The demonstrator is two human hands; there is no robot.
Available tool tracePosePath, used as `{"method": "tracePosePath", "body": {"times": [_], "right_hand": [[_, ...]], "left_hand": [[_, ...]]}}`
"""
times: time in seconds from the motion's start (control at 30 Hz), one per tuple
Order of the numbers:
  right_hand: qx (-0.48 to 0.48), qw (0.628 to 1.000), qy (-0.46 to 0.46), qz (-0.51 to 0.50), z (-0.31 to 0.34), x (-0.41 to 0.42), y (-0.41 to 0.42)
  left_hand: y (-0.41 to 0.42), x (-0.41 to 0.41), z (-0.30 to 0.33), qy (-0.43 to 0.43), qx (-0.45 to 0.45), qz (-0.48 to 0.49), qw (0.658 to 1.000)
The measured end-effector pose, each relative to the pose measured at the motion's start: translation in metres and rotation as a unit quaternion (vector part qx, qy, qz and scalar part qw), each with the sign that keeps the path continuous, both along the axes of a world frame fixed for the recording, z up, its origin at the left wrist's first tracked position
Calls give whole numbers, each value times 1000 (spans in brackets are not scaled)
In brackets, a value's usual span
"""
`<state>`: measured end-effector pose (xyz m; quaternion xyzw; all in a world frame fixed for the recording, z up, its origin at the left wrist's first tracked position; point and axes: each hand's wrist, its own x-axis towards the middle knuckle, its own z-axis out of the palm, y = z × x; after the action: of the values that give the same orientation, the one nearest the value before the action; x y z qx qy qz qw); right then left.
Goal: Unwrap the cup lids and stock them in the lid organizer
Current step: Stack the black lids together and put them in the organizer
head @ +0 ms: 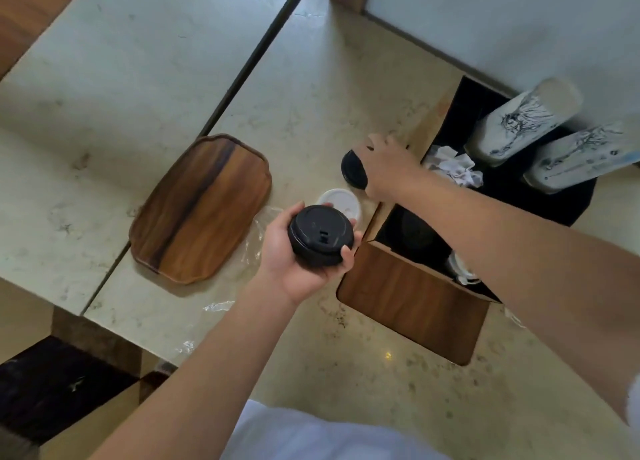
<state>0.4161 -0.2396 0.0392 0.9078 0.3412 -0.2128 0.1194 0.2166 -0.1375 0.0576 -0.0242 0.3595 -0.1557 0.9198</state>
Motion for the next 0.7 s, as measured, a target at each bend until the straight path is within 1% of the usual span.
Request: {"method": "tracePosePath", "body": {"times": [0.07,0.13,0.23,0.33,0.37,0.43,0.5,0.57,0.6,0.63,0.7], "right_hand": [[-45,999,18,20,-17,9,6],[-48,998,27,30,-25,16,9],[-42,998,8,51,-28,23,11],[-50,998,-17,41,-11,19,10],[-30,999,-26,30,0,13,11],[69,997,-23,-37,29,-4,12],[198,970,24,-139,63,-32,7],[290,931,93,-203,90,-71,-7],[319,917,115,-209,104,-98,-18],[326,913,131,-206,112,-122,-27],[308,919,131,-207,119,-158,-36]], "left_hand": [[0,-3,-4,-8,-13,0,1000],[2,-7,-8,-14,-13,-4,1000],[5,-12,-12,-7,-1,-7,1000],[9,-17,-12,-7,19,-11,1000],[9,-17,-10,-12,32,-13,999],[11,-17,-4,-21,56,-15,998],[9,-19,4,-29,69,-9,997],[5,-23,11,-37,71,-2,997],[0,-28,18,-44,76,-1,996],[-4,-32,23,-47,86,-2,995],[-9,-35,24,-47,95,-11,994]]}}
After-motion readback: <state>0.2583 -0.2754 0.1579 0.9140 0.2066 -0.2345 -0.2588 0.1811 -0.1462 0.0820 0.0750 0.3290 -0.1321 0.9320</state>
